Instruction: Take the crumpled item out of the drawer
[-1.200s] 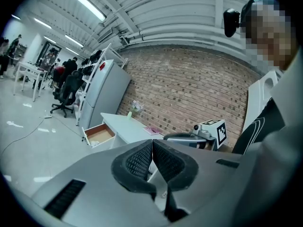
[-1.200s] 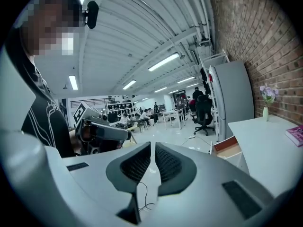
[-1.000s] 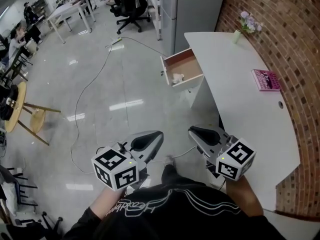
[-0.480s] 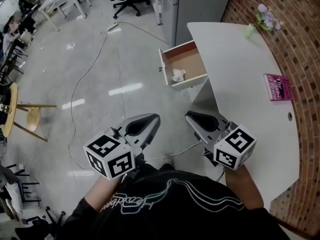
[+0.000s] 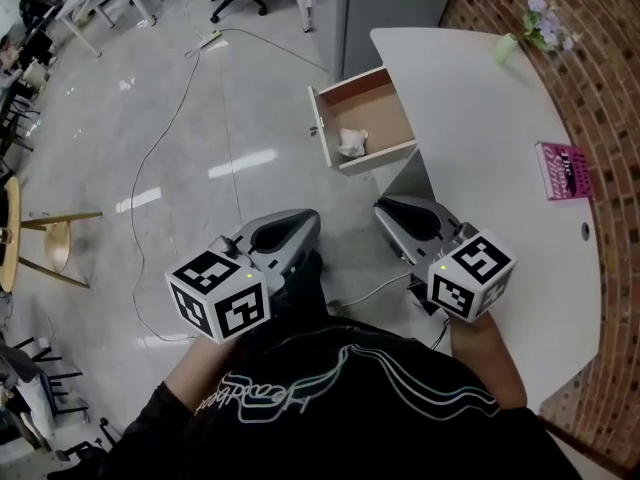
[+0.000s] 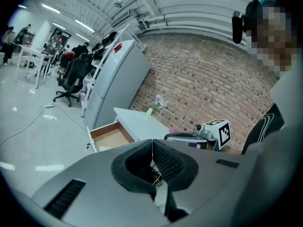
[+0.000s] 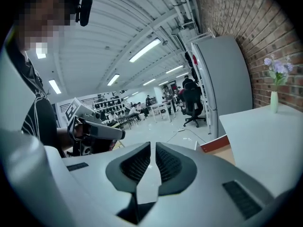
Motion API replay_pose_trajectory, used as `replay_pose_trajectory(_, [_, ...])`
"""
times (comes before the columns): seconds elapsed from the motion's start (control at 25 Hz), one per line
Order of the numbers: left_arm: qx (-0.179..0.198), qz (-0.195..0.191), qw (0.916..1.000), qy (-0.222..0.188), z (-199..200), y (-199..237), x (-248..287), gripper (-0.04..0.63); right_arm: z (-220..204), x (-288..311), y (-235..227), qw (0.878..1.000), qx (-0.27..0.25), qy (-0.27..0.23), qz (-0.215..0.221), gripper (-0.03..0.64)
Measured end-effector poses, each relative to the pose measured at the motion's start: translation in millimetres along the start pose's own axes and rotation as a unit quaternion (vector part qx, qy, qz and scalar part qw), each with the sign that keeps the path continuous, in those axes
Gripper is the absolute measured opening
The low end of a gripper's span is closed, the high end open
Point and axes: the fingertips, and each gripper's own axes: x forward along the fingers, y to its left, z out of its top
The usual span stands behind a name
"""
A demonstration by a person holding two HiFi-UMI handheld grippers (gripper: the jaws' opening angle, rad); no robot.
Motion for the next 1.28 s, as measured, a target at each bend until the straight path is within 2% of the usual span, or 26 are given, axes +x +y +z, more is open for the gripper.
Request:
replay_pose_trajectory(0.28, [-0.006,-0.018,0.9993,0.033,27,67,49,0.023,8,55,-65,0.999,0.025,0.023,-0.039,0.058])
replay_pose_trajectory(0.52, [-0.018,-0.027,0.9968,0.074,55,139,84,0.023,12,111,-120,0.994,0.077,0.042,-0.067,0.06])
replay_pose_trajectory(0.88, [-0.04,-0.03,0.9938,0.099,75,237,128,0.023,-18,197,-189,0.985,0.104,0.103,-0.089,0.074])
replay_pose_trajectory(0.96, [-0.044,-0.033,0.9929,0.106,77,253,139,0.023,-28,212,-206,0.983,0.1,0.122,-0.098,0.142])
replay_pose_trajectory(1.28, [-0.068,-0.038,0.9879,0.134,67,301,173,0.023,-70,264,-260,0.973,0.041,0.202,-0.108,0.195])
